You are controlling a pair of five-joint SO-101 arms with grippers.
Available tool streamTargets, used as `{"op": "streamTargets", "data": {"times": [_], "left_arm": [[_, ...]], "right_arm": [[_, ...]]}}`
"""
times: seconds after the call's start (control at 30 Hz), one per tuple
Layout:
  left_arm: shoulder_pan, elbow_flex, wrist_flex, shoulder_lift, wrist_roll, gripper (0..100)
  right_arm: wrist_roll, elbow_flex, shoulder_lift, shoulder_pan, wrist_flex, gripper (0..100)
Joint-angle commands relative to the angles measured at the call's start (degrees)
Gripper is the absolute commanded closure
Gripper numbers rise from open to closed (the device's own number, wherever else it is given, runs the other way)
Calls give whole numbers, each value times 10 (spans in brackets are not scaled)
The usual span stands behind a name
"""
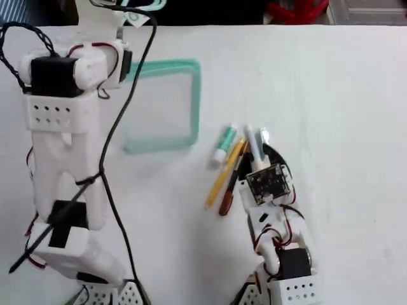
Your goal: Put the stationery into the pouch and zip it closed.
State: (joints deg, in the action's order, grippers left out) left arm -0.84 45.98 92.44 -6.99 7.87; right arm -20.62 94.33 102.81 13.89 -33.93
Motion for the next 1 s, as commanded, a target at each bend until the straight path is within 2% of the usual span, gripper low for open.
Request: {"op": "streamTargets", "data": {"times": [0.0, 0.1, 0.27, 0.43, 0.6, 0.73, 0.9, 0.97], "left_arm": [[-19, -25, -44, 14, 4, 976], [-19, -40, -48, 16, 4, 976], [-19, -40, -15, 17, 50, 976], [-33, -39, 18, 17, 87, 976], [-56, -43, 20, 16, 92, 976], [-77, -44, 22, 14, 93, 976], [-60, -59, 11, 15, 93, 976], [-51, -73, 0, 15, 93, 976]], "right_arm": [[4, -28, 1, 5, 23, 830], [3, -32, 1, 26, 48, 771], [3, -33, -40, 14, 198, 821], [4, -104, -262, 13, 340, 824], [9, -323, -579, 21, 352, 825], [14, -437, -741, 29, 334, 826], [120, -562, -886, 33, 365, 826], [136, -622, -956, 51, 370, 826]]}}
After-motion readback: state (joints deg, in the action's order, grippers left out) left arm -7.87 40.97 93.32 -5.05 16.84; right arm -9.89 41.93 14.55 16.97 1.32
